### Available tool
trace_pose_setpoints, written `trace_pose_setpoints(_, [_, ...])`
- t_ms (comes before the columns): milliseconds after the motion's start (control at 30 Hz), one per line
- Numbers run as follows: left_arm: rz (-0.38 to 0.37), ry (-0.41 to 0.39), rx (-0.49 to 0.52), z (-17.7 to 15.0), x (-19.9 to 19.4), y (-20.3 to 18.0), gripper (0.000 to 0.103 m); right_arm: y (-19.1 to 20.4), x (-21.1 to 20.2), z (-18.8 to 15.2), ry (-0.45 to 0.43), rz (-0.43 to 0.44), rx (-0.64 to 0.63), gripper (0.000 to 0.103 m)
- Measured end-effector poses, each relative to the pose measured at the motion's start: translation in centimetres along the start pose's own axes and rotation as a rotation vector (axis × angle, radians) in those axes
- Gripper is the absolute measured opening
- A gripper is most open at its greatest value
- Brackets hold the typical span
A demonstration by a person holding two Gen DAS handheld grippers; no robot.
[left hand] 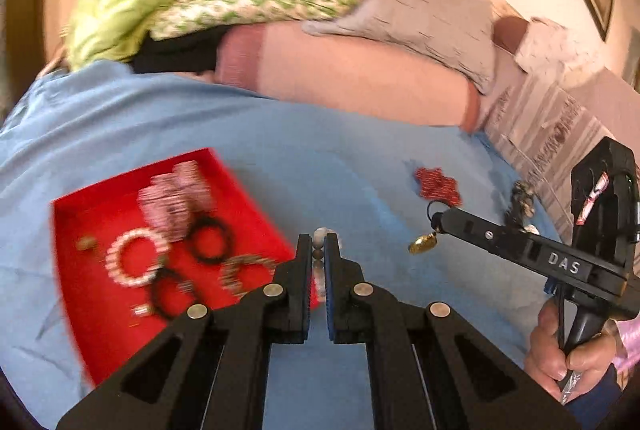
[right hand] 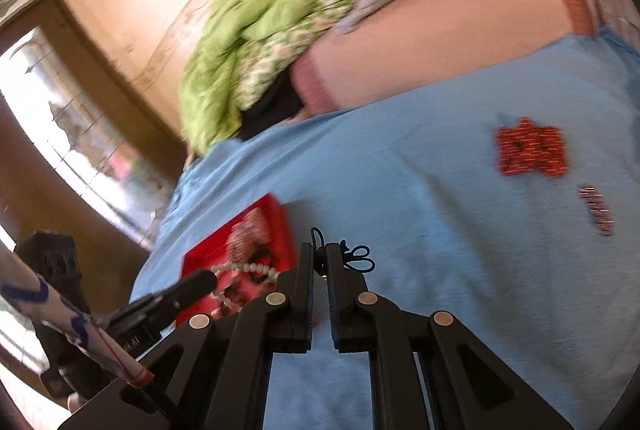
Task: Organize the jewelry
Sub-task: 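Carry the white bead bracelet with the left tool while the right tool carries the coin charm to the tray, then open both tools releasing the bracelet and charm into the tray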
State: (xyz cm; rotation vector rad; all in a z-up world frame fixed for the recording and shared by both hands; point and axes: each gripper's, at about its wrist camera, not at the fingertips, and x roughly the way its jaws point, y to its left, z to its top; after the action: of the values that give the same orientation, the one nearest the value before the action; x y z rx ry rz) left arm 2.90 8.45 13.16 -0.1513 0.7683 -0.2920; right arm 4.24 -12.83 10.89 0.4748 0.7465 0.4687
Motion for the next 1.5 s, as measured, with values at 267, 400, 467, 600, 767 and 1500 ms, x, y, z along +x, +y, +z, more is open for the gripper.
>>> trace_pose_setpoints(267, [0.114, 0.028, -0.106, -3.8, -2.5, 7.7, 0.005, 7.1, 5.5, -3.6, 0.136, 0.136, -0.109, 0.007])
trace_pose_setpoints(400, [0.131, 0.04, -0.153, -5.1, -2.6, 10.2, 0.005, 9.4, 8.0, -5.8, 0.199, 0.158, -0.145, 0.007])
trace_pose_setpoints(467, [0.134, 0.054, -0.165, -5.8, -2.4, 10.9, 0.005, 10.1, 9.3, -6.8, 0.232, 0.167, -0.152, 0.007])
trace_pose_setpoints(600, [0.148, 0.084, -0.176, -6.6, -1.9, 12.2, 0.005, 10.8, 11.4, -8.1, 0.274, 0.162, -0.156, 0.007])
trace_pose_setpoints(767, [0.154, 0.103, -0.191, -6.8, -1.4, 12.9, 0.005, 10.4, 12.9, -8.4, 0.299, 0.146, -0.135, 0.007])
trace_pose_setpoints(1500, [0.232, 0.165, -0.144, -7.1, 0.8, 12.9, 0.005, 10.5, 14.2, -8.9, 0.306, 0.014, -0.217, 0.008])
